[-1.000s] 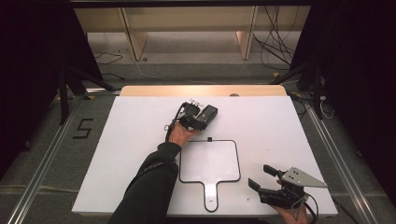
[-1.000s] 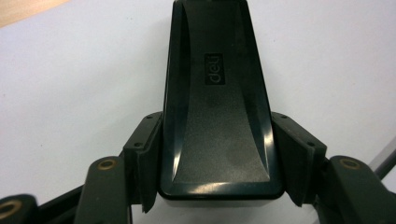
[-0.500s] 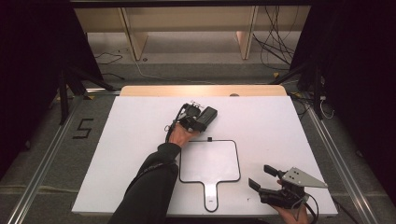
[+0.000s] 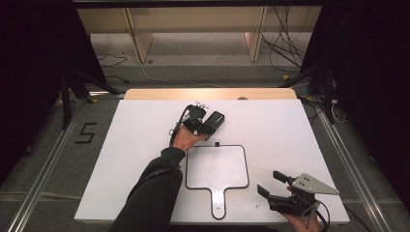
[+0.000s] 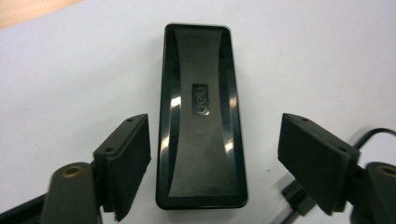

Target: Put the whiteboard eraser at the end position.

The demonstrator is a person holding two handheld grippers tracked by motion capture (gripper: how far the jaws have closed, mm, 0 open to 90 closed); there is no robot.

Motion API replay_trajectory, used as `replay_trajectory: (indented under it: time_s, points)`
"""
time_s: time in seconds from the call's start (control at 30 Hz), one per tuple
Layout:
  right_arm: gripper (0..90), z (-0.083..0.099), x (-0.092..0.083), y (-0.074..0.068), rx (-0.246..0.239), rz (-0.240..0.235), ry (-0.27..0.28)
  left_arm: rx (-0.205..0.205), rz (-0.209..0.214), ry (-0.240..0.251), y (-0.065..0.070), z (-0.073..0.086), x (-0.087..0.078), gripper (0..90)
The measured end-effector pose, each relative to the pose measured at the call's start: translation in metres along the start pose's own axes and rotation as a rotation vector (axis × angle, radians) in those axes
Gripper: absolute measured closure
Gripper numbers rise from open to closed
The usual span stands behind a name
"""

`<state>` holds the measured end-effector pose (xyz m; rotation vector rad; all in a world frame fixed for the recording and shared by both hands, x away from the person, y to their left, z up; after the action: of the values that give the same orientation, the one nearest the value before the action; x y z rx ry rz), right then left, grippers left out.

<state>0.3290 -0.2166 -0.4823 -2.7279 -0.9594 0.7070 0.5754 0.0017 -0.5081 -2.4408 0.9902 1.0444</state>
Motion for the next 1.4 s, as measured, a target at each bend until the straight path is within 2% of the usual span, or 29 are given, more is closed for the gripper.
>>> replay_trajectory:
  time_s: [0.13,0.3,0.57,0.83,0.9,1.17,1.4]
  points:
    - [22.1,0.000,0.000,0.000,0.001,0.001,0.000,0.017,-0.005,0.024,0.003,-0.006,-0.012,20.3]
    - [22.1,0.000,-0.001,0.000,0.001,0.003,0.002,0.019,-0.012,0.050,0.001,-0.009,-0.029,18.1]
    - [22.1,0.000,0.000,0.000,-0.003,0.004,0.002,0.002,-0.010,0.100,-0.004,-0.008,-0.057,16.5]
    - [22.0,0.000,0.000,0.000,-0.001,0.004,-0.001,-0.012,0.004,0.141,-0.004,0.001,-0.084,16.4]
    - [22.0,0.000,0.000,0.000,-0.004,0.004,0.000,-0.027,0.020,0.158,-0.003,0.003,-0.091,16.3]
    - [22.0,0.000,0.000,0.000,-0.002,0.002,0.000,-0.012,0.027,0.181,0.002,0.017,-0.112,15.8]
    - [22.0,0.001,0.000,-0.001,0.000,0.003,-0.002,-0.016,0.035,0.214,0.010,0.027,-0.126,15.6]
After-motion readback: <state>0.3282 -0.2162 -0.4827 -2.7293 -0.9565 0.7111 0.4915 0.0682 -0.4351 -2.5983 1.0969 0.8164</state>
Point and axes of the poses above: each handheld gripper's, and its own axes: x roughly forward along the jaws, z roughly out of its underside, y roughly to its right, the point moved 8 cm from there along x, roughly forward along the jaws, and after that the axes turned 10 degrees about x, right-handed, at the moved point
